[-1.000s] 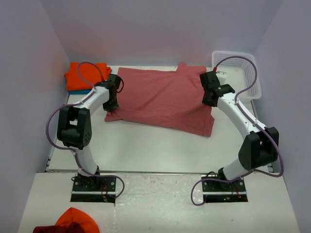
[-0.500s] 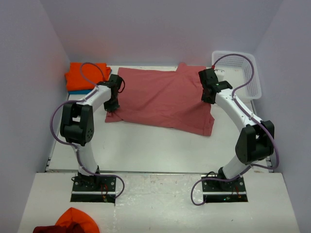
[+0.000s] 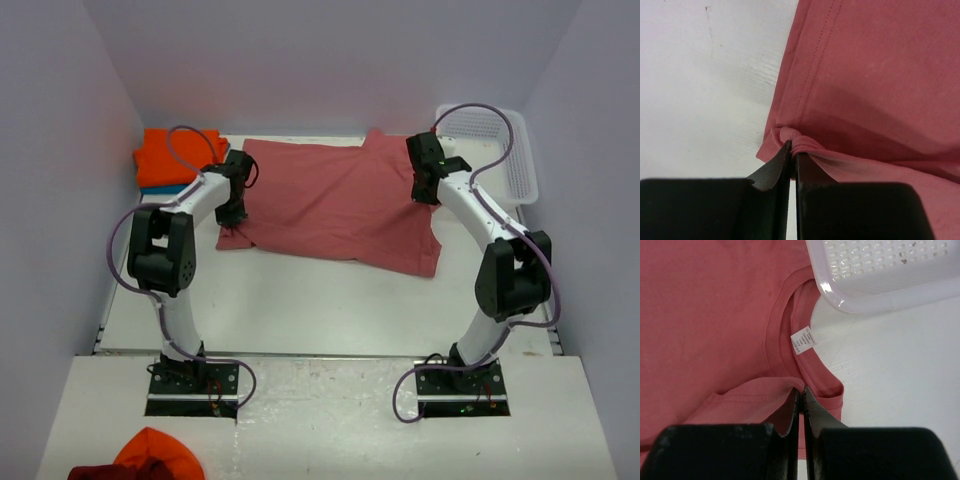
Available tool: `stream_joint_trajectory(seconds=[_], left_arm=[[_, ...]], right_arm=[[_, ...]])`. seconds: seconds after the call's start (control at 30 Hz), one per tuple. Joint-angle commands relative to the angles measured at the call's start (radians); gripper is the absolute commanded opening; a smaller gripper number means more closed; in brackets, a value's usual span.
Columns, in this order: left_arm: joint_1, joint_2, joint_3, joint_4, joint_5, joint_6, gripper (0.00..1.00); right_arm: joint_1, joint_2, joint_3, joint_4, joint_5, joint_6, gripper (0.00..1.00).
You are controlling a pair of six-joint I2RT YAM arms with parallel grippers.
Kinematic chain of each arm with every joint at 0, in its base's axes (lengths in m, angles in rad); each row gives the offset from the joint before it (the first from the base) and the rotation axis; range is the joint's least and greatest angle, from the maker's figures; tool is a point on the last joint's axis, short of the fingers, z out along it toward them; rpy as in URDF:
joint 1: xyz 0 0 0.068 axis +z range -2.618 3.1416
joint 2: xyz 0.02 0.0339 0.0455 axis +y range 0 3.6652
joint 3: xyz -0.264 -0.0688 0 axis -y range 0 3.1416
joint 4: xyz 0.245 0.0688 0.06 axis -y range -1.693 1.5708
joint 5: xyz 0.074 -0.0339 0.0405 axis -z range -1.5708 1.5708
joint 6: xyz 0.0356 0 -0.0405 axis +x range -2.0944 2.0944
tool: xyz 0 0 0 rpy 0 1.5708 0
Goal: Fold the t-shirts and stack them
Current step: Fold the flattened tshirt in 1/3 of the way
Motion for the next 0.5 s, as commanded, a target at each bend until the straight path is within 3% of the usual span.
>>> stream_joint_trajectory(seconds=[0.0,0.23,0.3,0.33,0.37,0.4,0.43,0.47], left_arm=[[-0.004,0.008,0.058,-0.015,-0.034,0.019,0.05],[-0.004,0.034,0.112,-0.003,-0.026,0.022,0.17],[-0.004,0.040,0.146,-0.009,-0.048,0.019,0.27],[-0.004,0.042,0.158,-0.015,-0.055,0.016,0.34],[-0.004,0.043,0.184,-0.047,-0.072,0.009,0.46],[-0.010,0.032,0.190,-0.073,-0.118,-0.014,0.52],[-0.010,0.020,0.190,-0.080,-0.146,-0.022,0.55],[-0.022,-0.024,0.174,-0.086,-0.190,-0.050,0.61]], right_arm=[[-0.013,0.027,0.064,0.030,-0.002,-0.031,0.00],[-0.036,0.121,0.182,0.031,-0.019,-0.073,0.00],[-0.048,0.150,0.233,0.031,-0.054,-0.098,0.05],[-0.049,0.177,0.253,0.021,-0.057,-0.099,0.12],[-0.049,0.181,0.262,0.014,-0.064,-0.100,0.36],[-0.049,0.163,0.261,0.020,-0.077,-0.103,0.65],[-0.049,0.138,0.241,0.037,-0.073,-0.103,0.75],[-0.049,0.109,0.221,0.068,-0.074,-0.105,0.78]])
